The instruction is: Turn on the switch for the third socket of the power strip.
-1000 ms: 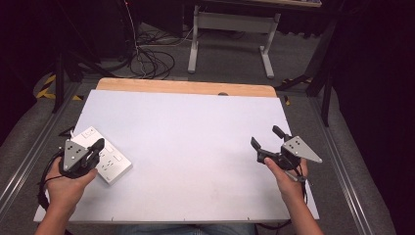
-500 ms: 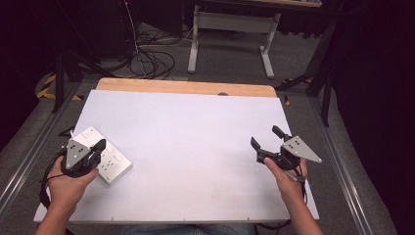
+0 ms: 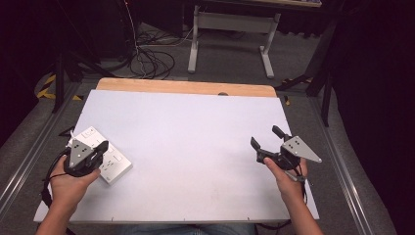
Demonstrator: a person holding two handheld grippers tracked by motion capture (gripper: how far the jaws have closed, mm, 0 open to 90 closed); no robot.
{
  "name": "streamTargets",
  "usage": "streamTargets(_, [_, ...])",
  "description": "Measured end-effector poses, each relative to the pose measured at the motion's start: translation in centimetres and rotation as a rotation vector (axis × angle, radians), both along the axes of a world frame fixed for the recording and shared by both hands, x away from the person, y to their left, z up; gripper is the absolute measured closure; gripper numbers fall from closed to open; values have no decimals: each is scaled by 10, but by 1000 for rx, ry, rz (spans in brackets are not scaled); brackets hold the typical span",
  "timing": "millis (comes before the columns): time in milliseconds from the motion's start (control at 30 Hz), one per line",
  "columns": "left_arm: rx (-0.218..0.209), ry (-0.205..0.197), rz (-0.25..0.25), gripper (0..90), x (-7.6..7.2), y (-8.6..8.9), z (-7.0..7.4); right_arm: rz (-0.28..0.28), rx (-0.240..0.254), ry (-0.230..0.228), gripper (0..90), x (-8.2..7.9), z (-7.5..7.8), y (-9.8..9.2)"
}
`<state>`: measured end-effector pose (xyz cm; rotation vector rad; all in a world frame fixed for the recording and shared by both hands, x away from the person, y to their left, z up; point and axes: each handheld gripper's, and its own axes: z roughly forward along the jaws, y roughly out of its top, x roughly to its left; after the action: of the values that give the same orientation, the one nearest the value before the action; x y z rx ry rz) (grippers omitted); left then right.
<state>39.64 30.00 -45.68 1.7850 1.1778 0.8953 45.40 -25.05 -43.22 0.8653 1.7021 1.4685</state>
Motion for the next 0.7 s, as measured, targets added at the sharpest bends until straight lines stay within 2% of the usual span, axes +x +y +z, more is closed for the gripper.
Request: streamTargets(700, [37, 69, -29, 898, 7, -6, -8, -2, -2, 1, 127, 0, 0, 0])
